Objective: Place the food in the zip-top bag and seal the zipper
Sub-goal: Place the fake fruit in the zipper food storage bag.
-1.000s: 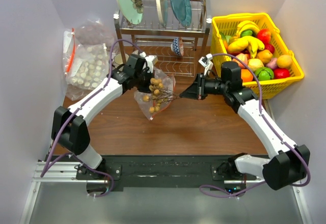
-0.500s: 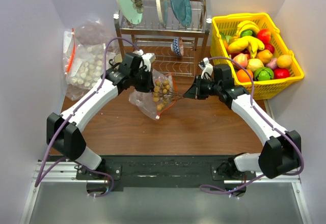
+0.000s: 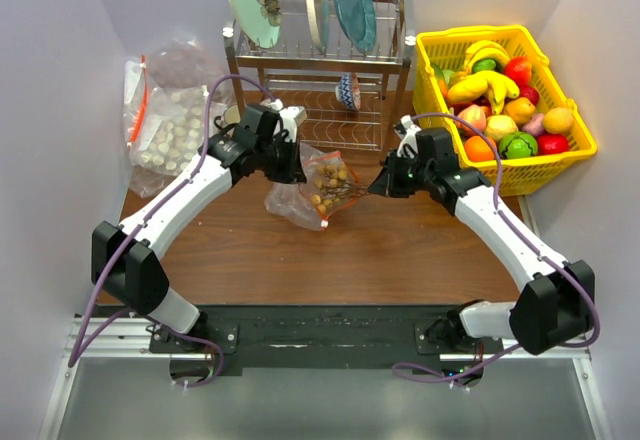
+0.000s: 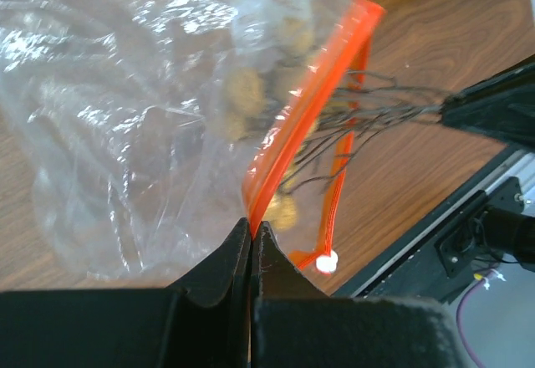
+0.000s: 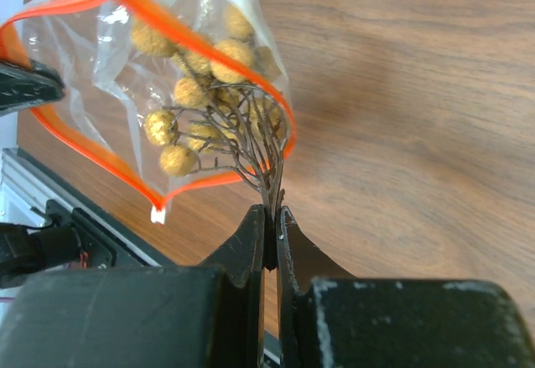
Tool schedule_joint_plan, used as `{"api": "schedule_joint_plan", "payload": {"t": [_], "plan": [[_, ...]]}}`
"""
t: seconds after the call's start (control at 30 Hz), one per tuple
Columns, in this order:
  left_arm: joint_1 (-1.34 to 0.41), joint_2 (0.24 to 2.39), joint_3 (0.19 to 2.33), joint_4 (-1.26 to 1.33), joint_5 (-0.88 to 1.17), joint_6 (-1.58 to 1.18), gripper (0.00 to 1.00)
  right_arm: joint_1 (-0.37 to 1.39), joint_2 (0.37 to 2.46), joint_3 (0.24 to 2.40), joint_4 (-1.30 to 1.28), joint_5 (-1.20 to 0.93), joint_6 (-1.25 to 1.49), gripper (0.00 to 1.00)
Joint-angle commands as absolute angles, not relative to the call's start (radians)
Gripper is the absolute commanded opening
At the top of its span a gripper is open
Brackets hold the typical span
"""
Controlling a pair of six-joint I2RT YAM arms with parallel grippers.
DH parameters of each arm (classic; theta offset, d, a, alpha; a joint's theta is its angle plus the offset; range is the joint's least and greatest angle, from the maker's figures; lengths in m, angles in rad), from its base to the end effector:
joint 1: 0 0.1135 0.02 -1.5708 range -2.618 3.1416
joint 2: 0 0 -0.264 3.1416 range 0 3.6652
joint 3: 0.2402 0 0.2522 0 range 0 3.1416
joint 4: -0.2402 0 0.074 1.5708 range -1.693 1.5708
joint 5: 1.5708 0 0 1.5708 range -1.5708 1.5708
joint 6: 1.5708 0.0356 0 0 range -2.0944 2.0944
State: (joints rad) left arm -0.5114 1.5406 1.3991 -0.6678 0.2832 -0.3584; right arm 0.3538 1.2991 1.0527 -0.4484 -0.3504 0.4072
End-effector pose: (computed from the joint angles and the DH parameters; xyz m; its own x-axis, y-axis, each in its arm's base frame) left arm 0.2896 -0.1739 0.3239 -0.8149 0.0711 -0.5752 0.3761 0.8200 -0.4314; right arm 0.2621 0.1098 0.2975 -0.7783 0.1091 -0.6183 -0.2881 0.8130 0.5060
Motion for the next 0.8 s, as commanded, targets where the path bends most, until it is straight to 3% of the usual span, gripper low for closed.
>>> {"api": "schedule_joint_plan", "payload": {"t": [0.0,0.2,0.37,0.77], "plan": [[-0.526,1.546,1.433,-0.595,0.353,-0.408,0.00,0.452,1.330,1.161,-0.414,-0.304,0.439,0.00],[-0.557,1.546,1.431,-0.548,0.353,-0.449,0.00,0.529,1.387,1.215,-0.356,-0.236,0.498,0.00],[-0.572,1.566,1.431,-0.534,0.367,-0.440,0.00,0.572,1.457,1.262,-0.291,-0.320,0.543,0.00],[-0.574,1.526,1.522,-0.592,0.183,-0.342,0.00,0.637,1.534,1.273,-0.376,-0.393,0.502,0.00]]}}
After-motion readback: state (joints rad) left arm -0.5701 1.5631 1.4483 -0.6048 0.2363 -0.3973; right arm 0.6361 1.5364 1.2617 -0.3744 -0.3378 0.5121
